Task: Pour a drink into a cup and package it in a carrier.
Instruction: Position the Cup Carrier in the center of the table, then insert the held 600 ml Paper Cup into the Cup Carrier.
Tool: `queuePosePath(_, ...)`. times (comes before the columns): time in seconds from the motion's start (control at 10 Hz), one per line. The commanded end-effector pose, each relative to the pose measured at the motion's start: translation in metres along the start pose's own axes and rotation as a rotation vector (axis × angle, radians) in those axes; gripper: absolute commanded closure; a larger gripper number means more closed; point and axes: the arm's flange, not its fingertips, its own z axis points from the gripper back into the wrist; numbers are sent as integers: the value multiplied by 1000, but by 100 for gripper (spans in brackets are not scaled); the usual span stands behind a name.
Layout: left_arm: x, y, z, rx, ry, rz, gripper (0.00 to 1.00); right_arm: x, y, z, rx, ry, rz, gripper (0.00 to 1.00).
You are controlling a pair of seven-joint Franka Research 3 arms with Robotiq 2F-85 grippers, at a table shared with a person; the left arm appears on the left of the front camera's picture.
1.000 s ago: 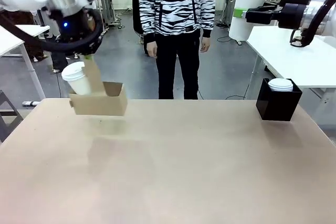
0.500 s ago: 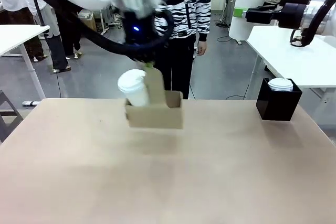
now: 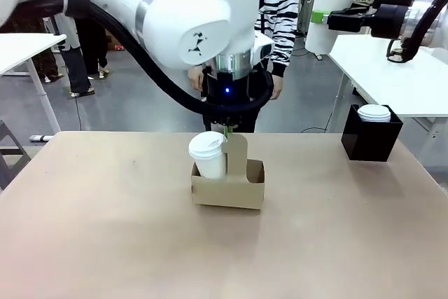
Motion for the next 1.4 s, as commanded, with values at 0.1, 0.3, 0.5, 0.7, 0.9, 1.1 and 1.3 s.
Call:
queuePosePath(0.1,-7,-8,-7,46,-24,16,98,1,1,-1,1,-15,13,19)
queuePosePath(0.3,-8,-6,-10,57,-9,14,98,1,1,-1,1,-15,13,19)
queuePosePath(0.5,-7,-8,-9,29,-3,-3,98,1,1,-1,1,-15,13,19)
queuePosePath(0.7,-7,-8,-9,29,-3,-3,98,1,1,-1,1,-15,13,19)
queuePosePath(0.9,-7,-8,-9,29,-3,-3,98,1,1,-1,1,-15,13,19)
queuePosePath(1.1,-10,2,-8,8,-6,-42,39,1,1,-1,1,-15,13,19)
queuePosePath(1.3,-4,18,5,-48,7,-85,0,1,1,-1,1,-15,13,19)
